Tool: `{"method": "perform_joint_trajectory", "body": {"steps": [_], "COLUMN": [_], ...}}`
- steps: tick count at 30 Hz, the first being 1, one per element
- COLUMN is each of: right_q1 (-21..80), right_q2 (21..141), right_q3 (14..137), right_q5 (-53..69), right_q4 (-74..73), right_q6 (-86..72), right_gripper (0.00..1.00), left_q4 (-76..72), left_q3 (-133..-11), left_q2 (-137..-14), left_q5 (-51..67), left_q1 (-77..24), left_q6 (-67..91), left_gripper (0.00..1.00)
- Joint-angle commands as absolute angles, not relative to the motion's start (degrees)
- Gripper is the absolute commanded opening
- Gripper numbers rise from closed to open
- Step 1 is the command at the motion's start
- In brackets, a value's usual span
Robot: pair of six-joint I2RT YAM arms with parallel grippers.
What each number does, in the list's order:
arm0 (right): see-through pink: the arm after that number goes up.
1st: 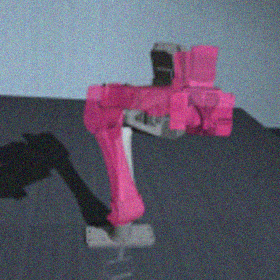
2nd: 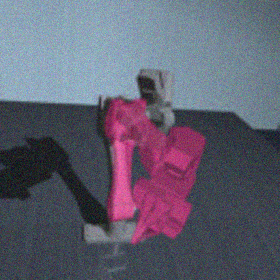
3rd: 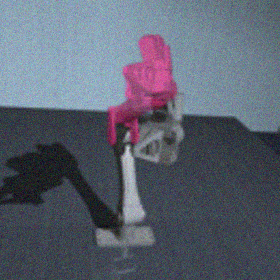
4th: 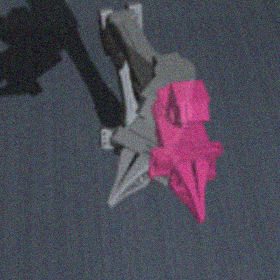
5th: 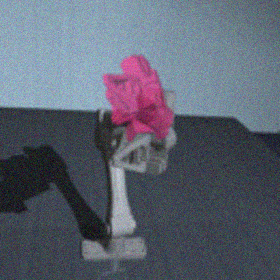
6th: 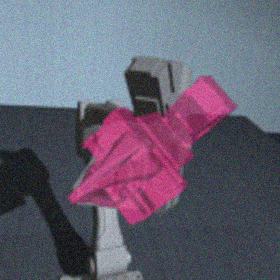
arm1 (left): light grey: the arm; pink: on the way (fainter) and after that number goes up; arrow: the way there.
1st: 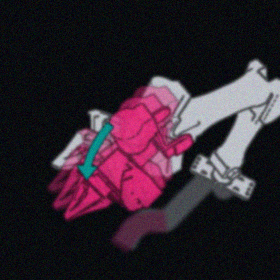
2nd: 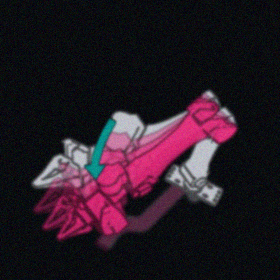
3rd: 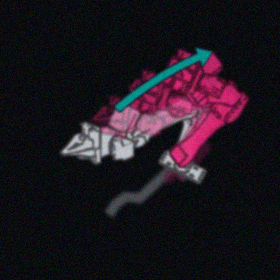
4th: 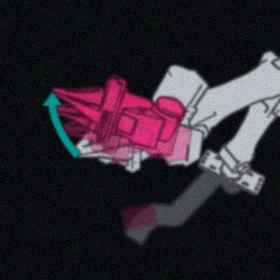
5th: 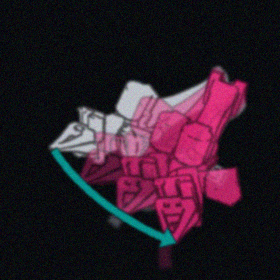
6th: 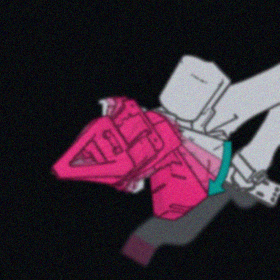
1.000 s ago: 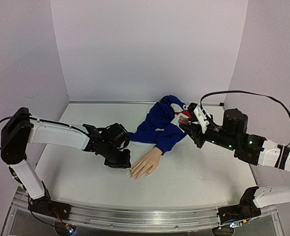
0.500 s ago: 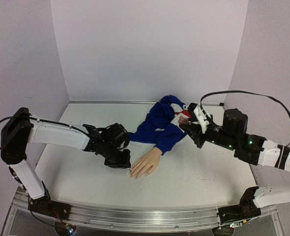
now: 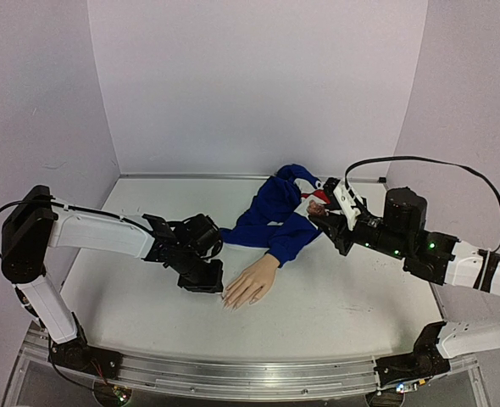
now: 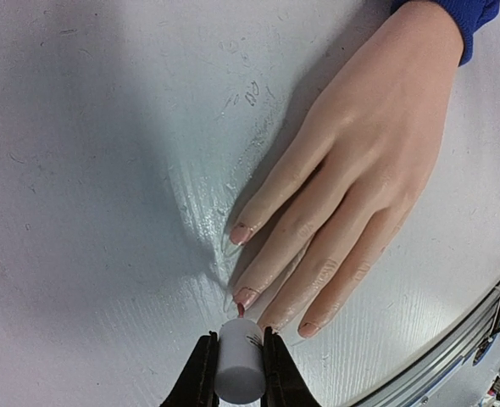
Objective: Paint the nails
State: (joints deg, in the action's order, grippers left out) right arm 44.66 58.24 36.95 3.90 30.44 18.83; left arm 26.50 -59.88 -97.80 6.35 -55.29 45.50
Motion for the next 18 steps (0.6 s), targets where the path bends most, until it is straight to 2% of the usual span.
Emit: {"method": "perform_joint_trajectory", "body": {"steps": [1, 18], "right_q1": [44.22, 44.04], "right_q2": [58.21, 58.27], "right_q3": [37.41, 37.35], "right_q5": [5.01, 5.41], "right_q4": [34.38, 34.38], "right_q6": [18.39, 18.28], "right_gripper": [0.00, 0.00], "left_q4": [24.16, 24.49], "left_q3": [-60.11, -61.60], "left_q2": [-96.31, -98.36], "left_q5": [6.85, 7.42], "left_q1": [-55.13, -55.11], "left_q6": [45.55, 44.73], "left_gripper": [0.00, 0.00]}}
